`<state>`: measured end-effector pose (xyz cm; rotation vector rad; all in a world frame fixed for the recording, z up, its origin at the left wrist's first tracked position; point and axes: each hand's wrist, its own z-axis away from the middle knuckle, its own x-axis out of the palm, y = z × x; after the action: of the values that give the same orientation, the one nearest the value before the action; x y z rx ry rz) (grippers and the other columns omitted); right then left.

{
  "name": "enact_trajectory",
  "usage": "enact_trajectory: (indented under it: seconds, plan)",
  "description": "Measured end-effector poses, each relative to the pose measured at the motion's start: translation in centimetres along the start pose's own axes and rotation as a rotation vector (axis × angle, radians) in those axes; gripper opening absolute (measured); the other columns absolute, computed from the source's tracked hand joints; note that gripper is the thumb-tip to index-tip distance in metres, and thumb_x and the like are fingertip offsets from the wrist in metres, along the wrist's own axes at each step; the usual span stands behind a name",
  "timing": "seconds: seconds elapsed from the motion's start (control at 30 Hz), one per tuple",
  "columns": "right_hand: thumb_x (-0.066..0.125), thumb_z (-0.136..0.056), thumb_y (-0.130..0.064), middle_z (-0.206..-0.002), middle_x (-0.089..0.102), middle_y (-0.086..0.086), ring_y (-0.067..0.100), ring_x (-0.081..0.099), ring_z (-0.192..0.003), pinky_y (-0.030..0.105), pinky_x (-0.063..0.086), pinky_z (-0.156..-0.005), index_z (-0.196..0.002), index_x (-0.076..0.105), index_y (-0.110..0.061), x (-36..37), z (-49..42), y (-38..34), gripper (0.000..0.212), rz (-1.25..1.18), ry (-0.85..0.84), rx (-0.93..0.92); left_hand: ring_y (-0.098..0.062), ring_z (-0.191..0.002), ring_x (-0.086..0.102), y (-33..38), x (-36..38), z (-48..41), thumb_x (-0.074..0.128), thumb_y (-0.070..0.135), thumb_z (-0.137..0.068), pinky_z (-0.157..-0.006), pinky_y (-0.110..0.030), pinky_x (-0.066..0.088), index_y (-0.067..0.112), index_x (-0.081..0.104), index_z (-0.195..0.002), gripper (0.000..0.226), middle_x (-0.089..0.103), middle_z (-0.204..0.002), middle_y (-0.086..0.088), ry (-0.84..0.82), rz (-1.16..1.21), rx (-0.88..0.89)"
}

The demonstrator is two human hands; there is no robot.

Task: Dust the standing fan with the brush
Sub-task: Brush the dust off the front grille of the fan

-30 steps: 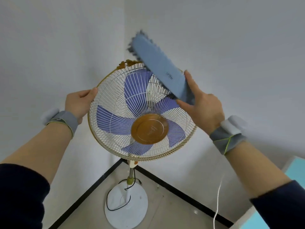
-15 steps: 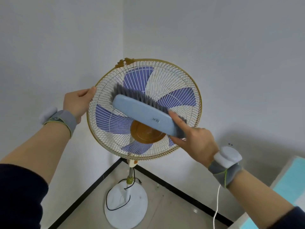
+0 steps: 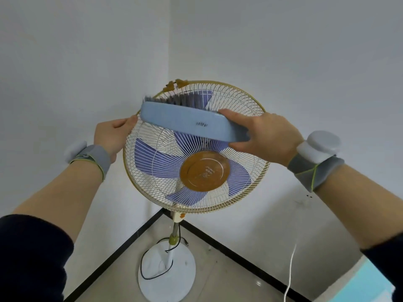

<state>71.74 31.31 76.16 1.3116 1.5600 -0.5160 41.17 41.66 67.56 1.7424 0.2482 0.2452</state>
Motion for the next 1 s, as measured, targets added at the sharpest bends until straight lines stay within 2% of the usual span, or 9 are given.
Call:
enact_trajectory:
  seconds: [0.1, 0.23, 0.37, 0.43, 0.53, 0.67, 0.73, 0.83, 1.0]
  plan:
    - [0.058, -0.085, -0.05, -0.088, 0.07, 0.01, 0.022, 0.053, -0.06, 0.03, 0.05, -0.057, -0.147, 0.026, -0.036, 1.1, 1.3, 0.5, 0.072, -0.021, 0.021, -0.054, -0.004, -0.077, 0.061, 0.0, 0.0, -0.2, 0.07, 0.042, -0.085, -0.091, -0.036, 0.053, 0.009, 0.068, -0.119, 0.048, 0.07, -0.101, -0.004, -0.007, -0.017, -0.001]
    - [0.067, -0.081, -0.044, -0.071, 0.067, 0.011, 0.016, 0.042, -0.049, 0.021, 0.04, -0.051, -0.144, 0.037, -0.028, 1.7, 2.7, 1.0, 0.072, 0.024, 0.041, -0.132, -0.013, -0.091, 0.064, -0.1, 0.2, -0.3, 0.071, 0.043, -0.083, -0.095, -0.039, 0.052, 0.008, 0.068, -0.119, 0.05, 0.071, -0.106, -0.005, -0.024, -0.023, -0.004]
    - [0.064, -0.083, -0.046, -0.09, 0.071, 0.008, 0.019, 0.06, -0.062, 0.025, 0.048, -0.061, -0.146, 0.032, -0.033, 1.9, 3.6, 0.9, 0.072, 0.116, -0.12, -0.154, -0.008, -0.084, 0.063, 0.1, 0.3, -0.4, 0.072, 0.042, -0.083, -0.095, -0.037, 0.052, 0.009, 0.068, -0.12, 0.05, 0.071, -0.107, -0.004, -0.049, -0.01, -0.021]
    - [0.065, -0.081, -0.049, -0.081, 0.071, 0.008, 0.018, 0.056, -0.053, 0.024, 0.047, -0.056, -0.144, 0.036, -0.031, 1.0, 3.3, 0.8, 0.071, 0.1, -0.034, -0.169, -0.007, -0.079, 0.062, 0.3, 0.2, -0.4, 0.072, 0.039, -0.083, -0.091, -0.035, 0.052, 0.007, 0.067, -0.12, 0.049, 0.07, -0.104, -0.005, -0.048, -0.001, -0.026]
    - [0.064, -0.081, -0.051, -0.065, 0.067, 0.012, 0.026, 0.057, -0.044, 0.027, 0.047, -0.048, -0.142, 0.042, -0.027, -0.8, 1.7, 0.0, 0.069, 0.1, 0.182, -0.222, -0.02, -0.082, 0.052, 0.1, 0.2, -0.5, 0.066, 0.009, -0.089, -0.067, -0.02, 0.05, -0.007, 0.068, -0.107, 0.024, 0.068, -0.082, -0.003, -0.044, -0.094, -0.025]
    - [0.05, -0.091, -0.051, -0.097, 0.067, 0.011, 0.024, 0.057, -0.069, 0.028, 0.042, -0.06, -0.15, 0.015, -0.036, -2.2, -1.4, -2.6, 0.071, 0.184, 0.022, -0.142, -0.019, -0.082, 0.045, -0.1, 0.4, -0.1, 0.048, -0.021, -0.086, -0.057, -0.022, 0.043, -0.014, 0.063, -0.103, 0.024, 0.059, -0.078, -0.008, -0.034, -0.175, -0.03]
    - [0.046, -0.092, -0.054, -0.102, 0.065, 0.007, 0.018, 0.048, -0.07, 0.025, 0.039, -0.061, -0.15, 0.01, -0.037, -1.9, -1.7, -3.4, 0.07, 0.213, -0.05, -0.17, -0.013, -0.069, 0.057, 0.2, 0.0, 0.1, 0.059, -0.007, -0.089, -0.054, -0.015, 0.048, -0.001, 0.068, -0.101, 0.016, 0.066, -0.061, 0.005, -0.07, -0.05, -0.034]
    - [0.043, -0.091, -0.057, -0.104, 0.064, 0.004, 0.016, 0.049, -0.07, 0.023, 0.043, -0.063, -0.15, 0.009, -0.037, -0.7, -0.3, -3.9, 0.071, 0.2, -0.151, -0.214, -0.013, -0.081, 0.062, -0.4, -1.2, -0.4, 0.074, 0.031, -0.083, -0.076, -0.03, 0.056, 0.013, 0.073, -0.1, 0.024, 0.072, -0.077, 0.01, -0.088, 0.041, -0.074]
    - [0.043, -0.091, -0.056, -0.115, 0.065, 0.002, 0.018, 0.065, -0.087, 0.024, 0.048, -0.072, -0.149, 0.009, -0.04, 0.5, 2.2, -4.3, 0.07, 0.167, -0.245, -0.245, -0.007, -0.07, 0.06, -0.7, -1.7, -0.6, 0.073, 0.037, -0.083, -0.062, -0.022, 0.052, 0.009, 0.07, -0.111, 0.04, 0.069, -0.086, 0.003, -0.1, 0.053, -0.097]
